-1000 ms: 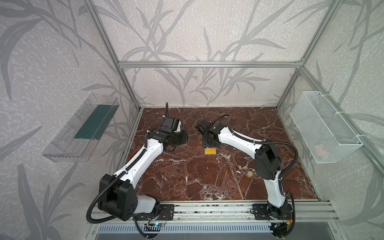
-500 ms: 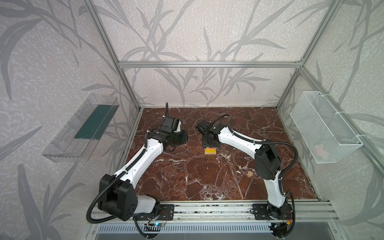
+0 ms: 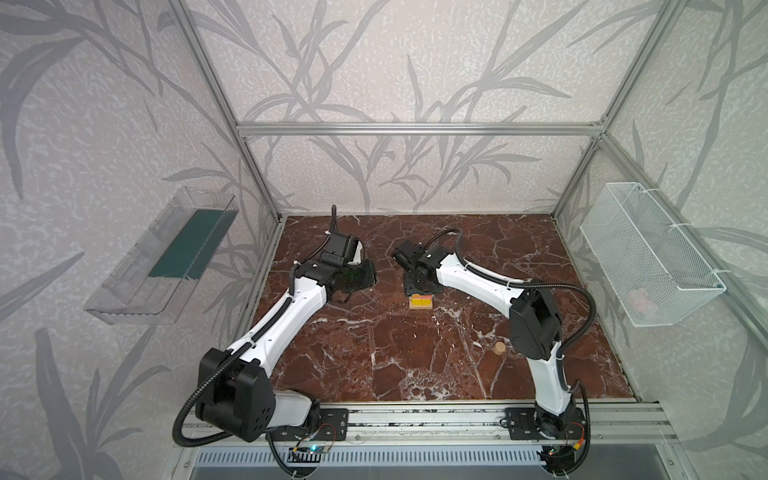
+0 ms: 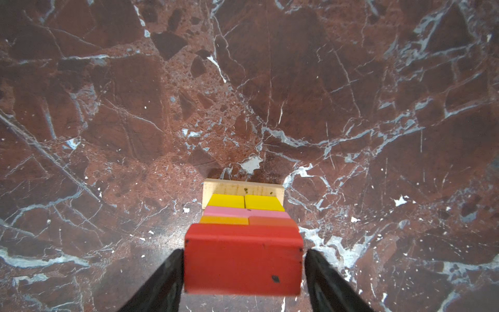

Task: Build the wood block tower
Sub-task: 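Lower the red bar onto the yellow and orange cubes atop the tower, then open the right gripper and raise it away from the red bar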

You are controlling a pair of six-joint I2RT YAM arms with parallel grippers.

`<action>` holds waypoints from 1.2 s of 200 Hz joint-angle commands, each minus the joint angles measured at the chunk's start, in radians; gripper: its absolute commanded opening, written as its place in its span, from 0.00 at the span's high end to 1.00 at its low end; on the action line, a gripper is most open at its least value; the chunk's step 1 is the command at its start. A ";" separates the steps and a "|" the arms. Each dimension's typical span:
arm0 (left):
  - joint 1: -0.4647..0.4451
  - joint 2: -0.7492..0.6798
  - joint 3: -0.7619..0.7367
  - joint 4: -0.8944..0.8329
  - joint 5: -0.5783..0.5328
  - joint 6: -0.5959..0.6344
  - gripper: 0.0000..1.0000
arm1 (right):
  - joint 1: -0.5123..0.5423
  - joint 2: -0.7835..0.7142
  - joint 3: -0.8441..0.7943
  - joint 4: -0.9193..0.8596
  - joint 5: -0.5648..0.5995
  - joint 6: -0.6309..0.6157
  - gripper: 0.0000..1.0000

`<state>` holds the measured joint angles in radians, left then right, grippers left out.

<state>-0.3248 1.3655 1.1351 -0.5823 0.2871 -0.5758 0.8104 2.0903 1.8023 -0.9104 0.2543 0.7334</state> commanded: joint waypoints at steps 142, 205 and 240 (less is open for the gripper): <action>0.007 0.004 0.002 -0.007 0.006 0.013 0.92 | -0.005 -0.033 -0.012 -0.019 0.030 0.015 0.24; 0.007 -0.002 0.000 -0.012 0.006 0.016 0.92 | -0.006 -0.110 -0.032 -0.020 0.049 0.016 0.15; 0.007 -0.013 0.008 -0.030 0.002 0.030 0.92 | -0.006 -0.213 -0.099 0.035 0.046 0.015 0.01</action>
<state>-0.3248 1.3655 1.1351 -0.5838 0.2897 -0.5732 0.8101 1.9823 1.7420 -0.9001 0.2790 0.7403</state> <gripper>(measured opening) 0.078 0.908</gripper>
